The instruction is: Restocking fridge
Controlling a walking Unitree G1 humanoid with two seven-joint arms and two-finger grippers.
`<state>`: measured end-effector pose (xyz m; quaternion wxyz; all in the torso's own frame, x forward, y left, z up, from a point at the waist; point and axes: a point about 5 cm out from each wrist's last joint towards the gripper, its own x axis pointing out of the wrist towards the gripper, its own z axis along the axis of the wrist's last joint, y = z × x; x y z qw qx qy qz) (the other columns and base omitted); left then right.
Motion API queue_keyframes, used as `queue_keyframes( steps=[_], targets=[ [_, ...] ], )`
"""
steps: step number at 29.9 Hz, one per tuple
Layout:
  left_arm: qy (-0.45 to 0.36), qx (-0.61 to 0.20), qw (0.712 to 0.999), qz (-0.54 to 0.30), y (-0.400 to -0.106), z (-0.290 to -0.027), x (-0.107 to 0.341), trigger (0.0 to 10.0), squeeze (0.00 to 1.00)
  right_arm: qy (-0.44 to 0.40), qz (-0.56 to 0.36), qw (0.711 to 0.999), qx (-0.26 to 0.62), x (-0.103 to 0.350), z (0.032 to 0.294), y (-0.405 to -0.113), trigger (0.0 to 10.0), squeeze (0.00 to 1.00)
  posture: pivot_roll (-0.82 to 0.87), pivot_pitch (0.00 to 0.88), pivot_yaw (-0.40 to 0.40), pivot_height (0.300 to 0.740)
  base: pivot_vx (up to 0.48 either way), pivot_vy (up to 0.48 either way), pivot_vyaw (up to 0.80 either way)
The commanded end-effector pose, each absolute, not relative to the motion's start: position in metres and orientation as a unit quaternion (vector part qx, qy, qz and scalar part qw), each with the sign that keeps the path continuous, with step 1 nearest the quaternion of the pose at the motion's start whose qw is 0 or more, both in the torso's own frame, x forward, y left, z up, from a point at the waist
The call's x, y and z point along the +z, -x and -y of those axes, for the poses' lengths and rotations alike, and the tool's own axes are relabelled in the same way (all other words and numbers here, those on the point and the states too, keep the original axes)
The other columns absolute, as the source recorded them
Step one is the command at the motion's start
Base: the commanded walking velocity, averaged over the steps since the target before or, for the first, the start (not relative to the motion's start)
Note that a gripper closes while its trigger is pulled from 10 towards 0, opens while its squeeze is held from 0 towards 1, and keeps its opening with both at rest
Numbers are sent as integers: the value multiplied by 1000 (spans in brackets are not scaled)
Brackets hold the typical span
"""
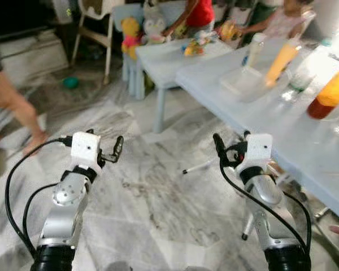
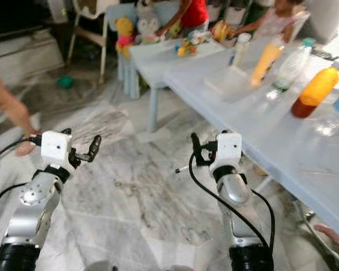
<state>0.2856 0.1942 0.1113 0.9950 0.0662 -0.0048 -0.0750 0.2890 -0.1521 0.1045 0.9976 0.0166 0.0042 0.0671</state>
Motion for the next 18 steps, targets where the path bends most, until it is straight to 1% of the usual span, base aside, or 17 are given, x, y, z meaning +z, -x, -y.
queue_keyframes(
  steps=[1,9,11,17,18],
  targets=[
    [-55,-65,996,-3,-284,-200,109,10000,0,-20,10,997,75,112,147,-291,10000,0,3,62,-68,740,435,0,0],
    [-61,-42,997,1,-278,-206,107,10000,0,-18,10,998,66,111,151,-286,10000,0,-2,56,-65,740,336,342,0],
    [-72,-45,996,9,-279,-206,109,10000,0,-20,14,997,67,114,150,-286,10000,0,-1,55,-64,740,285,386,-800],
    [-70,-40,997,19,-282,-206,113,10000,0,-22,19,997,65,116,148,-289,10000,0,2,50,-65,740,282,389,-800],
    [-60,-42,997,19,-282,-204,113,10000,0,-21,20,997,65,117,149,-289,10000,0,2,50,-65,740,281,390,-800]
  ],
)
